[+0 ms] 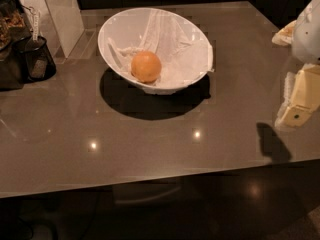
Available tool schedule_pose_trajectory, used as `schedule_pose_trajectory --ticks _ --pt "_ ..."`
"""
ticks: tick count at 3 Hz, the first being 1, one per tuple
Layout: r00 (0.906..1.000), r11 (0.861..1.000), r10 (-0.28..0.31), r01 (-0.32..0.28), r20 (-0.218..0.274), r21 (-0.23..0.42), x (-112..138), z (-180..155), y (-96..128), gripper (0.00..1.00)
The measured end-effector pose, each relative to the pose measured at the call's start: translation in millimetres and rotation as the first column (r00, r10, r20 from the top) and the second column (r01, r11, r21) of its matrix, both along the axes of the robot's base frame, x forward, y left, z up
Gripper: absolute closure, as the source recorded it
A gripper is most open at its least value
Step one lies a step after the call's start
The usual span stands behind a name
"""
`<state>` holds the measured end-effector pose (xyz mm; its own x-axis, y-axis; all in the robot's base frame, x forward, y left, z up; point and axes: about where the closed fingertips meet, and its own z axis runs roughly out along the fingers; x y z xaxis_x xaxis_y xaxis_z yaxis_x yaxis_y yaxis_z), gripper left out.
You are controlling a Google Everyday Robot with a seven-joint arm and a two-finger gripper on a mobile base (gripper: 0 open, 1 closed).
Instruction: Pick orange from white bowl
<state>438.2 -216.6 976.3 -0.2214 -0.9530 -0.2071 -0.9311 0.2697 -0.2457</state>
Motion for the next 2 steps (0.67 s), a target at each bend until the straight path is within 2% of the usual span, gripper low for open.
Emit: schedule_pose_trajectory --ticks 1,2 --pt "1.0 1.0 0.001 -0.001 0.003 0.003 1 1 1 0.0" --pt "0.9986 0.995 0.036 -0.04 0.037 0.091 21 9 17 0.0"
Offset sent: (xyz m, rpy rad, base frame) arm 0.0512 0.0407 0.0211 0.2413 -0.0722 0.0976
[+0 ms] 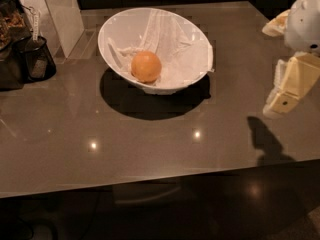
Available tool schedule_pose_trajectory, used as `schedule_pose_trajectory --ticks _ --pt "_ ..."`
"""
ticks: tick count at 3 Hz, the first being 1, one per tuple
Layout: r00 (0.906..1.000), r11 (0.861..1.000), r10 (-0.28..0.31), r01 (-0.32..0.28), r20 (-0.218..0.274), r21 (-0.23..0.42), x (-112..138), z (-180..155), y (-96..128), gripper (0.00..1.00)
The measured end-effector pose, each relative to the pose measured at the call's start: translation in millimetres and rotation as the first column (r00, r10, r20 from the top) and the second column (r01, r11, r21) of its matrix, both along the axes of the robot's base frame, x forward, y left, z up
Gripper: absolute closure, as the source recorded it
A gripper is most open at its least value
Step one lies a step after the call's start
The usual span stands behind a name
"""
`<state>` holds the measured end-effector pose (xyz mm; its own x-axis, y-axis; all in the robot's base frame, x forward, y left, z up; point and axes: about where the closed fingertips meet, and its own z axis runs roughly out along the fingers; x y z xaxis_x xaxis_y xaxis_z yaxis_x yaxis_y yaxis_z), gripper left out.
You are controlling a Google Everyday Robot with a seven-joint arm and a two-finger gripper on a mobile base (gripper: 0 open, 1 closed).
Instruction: Pick orange from white bowl
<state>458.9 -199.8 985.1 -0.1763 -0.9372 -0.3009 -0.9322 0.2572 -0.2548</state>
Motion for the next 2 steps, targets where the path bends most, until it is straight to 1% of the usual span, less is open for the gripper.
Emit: schedule_pose_trajectory --ticks 1,2 --pt "0.9951 0.992 0.095 -0.097 0.026 0.084 38 12 35 0.0" --pt "0.9812 0.972 0.188 -0.192 0.043 0.136 64 22 71 0.0"
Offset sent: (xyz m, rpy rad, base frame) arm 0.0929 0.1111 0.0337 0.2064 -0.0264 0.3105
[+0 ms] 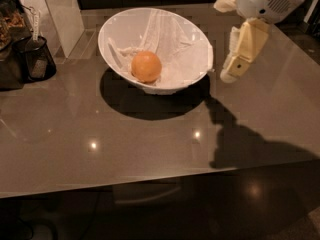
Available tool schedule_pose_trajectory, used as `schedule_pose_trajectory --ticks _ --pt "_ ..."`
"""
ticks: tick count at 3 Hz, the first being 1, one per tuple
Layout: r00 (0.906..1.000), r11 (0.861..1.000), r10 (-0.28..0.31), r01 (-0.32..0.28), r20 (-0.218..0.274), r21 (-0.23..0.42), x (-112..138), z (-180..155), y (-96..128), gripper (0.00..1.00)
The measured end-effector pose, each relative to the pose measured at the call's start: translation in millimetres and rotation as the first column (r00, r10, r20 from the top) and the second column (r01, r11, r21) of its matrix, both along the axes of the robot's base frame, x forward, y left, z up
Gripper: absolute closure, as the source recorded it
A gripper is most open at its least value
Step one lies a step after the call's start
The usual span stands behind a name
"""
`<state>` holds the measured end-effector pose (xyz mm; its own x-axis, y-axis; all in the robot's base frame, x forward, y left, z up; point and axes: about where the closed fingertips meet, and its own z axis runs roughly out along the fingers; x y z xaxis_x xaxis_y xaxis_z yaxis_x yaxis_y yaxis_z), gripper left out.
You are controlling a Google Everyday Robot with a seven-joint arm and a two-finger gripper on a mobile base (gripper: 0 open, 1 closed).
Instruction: Pick orange from white bowl
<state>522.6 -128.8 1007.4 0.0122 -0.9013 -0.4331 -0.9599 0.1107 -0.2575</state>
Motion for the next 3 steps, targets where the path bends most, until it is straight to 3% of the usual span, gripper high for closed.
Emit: schedule_pose_trajectory --ticks 1,2,3 --pt "0.9999 1.0 0.003 -0.003 0.011 0.006 3 4 2 0.0" --pt "0.9999 0.998 0.016 -0.016 -0.004 0.066 17 -6 9 0.0" --pt "0.9937 0.99 0.108 -0.104 -0.031 0.095 37 -16 42 0.0"
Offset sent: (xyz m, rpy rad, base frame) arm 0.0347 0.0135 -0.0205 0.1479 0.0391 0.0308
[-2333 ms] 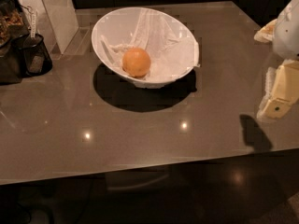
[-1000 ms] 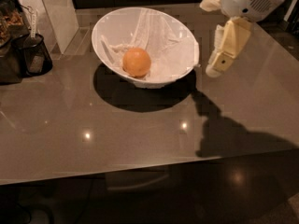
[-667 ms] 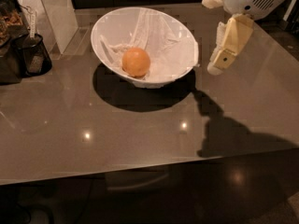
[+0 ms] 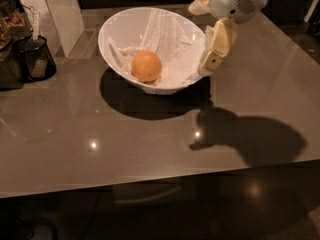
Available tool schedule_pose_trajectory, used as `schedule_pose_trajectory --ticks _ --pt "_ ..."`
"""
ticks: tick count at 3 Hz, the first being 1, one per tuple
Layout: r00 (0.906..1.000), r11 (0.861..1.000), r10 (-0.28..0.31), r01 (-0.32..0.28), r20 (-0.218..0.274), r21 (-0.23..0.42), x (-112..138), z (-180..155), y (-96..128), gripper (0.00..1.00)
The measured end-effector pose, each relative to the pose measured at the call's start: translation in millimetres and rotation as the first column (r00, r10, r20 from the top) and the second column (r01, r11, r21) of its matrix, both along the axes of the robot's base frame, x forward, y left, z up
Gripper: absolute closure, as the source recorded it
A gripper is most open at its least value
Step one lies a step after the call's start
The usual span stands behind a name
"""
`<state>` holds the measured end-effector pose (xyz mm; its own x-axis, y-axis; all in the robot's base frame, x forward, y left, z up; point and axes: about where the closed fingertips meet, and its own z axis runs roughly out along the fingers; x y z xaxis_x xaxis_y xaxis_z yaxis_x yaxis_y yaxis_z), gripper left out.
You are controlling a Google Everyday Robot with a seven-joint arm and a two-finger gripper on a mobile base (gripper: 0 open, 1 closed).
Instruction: Pick orange from white bowl
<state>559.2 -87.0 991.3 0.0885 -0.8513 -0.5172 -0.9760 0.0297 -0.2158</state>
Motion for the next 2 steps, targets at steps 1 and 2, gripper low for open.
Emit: schedule_pose_trajectory --ticks 1,2 --pt "0.9961 0.997 0.081 -0.081 -0.034 0.013 17.6 -14.0 35.1 0.0" --pt "0.9964 0.997 0.08 -0.08 -0.029 0.016 19.5 -14.1 37.5 0.19"
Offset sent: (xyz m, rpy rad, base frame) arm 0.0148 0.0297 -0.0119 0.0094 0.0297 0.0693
